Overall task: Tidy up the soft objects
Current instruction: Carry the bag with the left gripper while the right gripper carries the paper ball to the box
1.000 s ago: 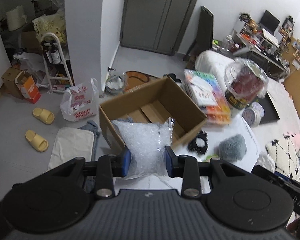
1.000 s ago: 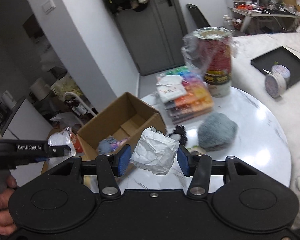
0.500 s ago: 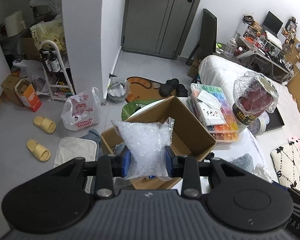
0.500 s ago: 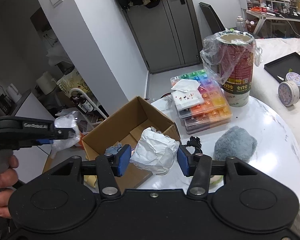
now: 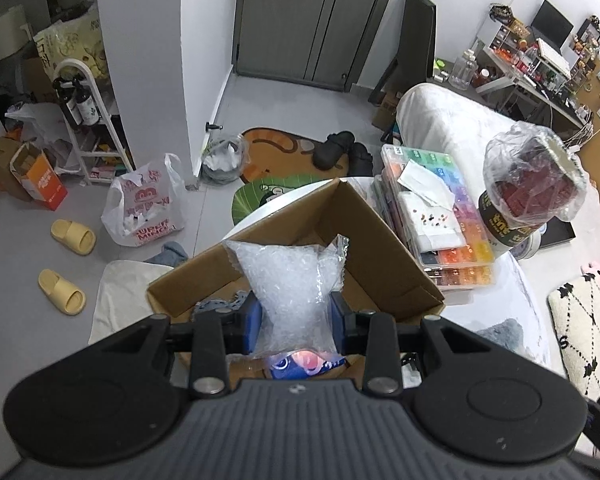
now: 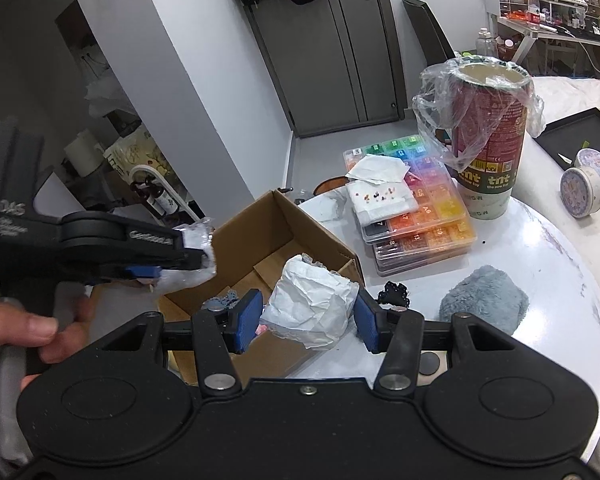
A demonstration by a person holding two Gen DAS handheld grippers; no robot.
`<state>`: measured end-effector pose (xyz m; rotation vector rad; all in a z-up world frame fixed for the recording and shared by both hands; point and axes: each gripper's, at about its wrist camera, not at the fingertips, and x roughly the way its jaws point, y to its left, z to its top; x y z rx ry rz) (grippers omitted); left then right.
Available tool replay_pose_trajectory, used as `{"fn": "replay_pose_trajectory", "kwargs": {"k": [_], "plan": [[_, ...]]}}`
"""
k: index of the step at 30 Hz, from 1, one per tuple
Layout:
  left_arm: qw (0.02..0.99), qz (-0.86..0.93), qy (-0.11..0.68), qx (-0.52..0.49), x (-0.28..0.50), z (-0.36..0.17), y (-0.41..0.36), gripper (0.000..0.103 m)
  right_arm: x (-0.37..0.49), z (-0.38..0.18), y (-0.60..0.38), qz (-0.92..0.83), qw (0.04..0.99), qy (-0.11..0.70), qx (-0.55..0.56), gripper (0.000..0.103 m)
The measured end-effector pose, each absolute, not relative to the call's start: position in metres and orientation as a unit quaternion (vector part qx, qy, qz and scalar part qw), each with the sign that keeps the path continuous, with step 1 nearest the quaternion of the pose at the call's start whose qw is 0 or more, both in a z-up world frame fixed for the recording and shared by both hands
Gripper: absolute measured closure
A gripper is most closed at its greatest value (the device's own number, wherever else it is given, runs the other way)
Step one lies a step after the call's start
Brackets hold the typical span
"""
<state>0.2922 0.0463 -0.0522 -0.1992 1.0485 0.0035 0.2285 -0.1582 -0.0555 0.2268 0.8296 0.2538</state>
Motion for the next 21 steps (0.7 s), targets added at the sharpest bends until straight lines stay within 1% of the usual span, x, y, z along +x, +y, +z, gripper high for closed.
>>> {"fn": "replay_pose_trajectory", "kwargs": {"k": [11,21], "plan": [[0.843,0.015,0.527,-0.110,0.320,-0.095,0.048,0.069,0.244,-0.067,-0.150,0.115,0.896,0.418,0.097,0.053],[0.840,0.025,0.527,-0.124,0.332,-0.114,0.050,0.067,0.261,-0.078,-0.141,0.119,0.891,0.430,0.086,0.053]]}}
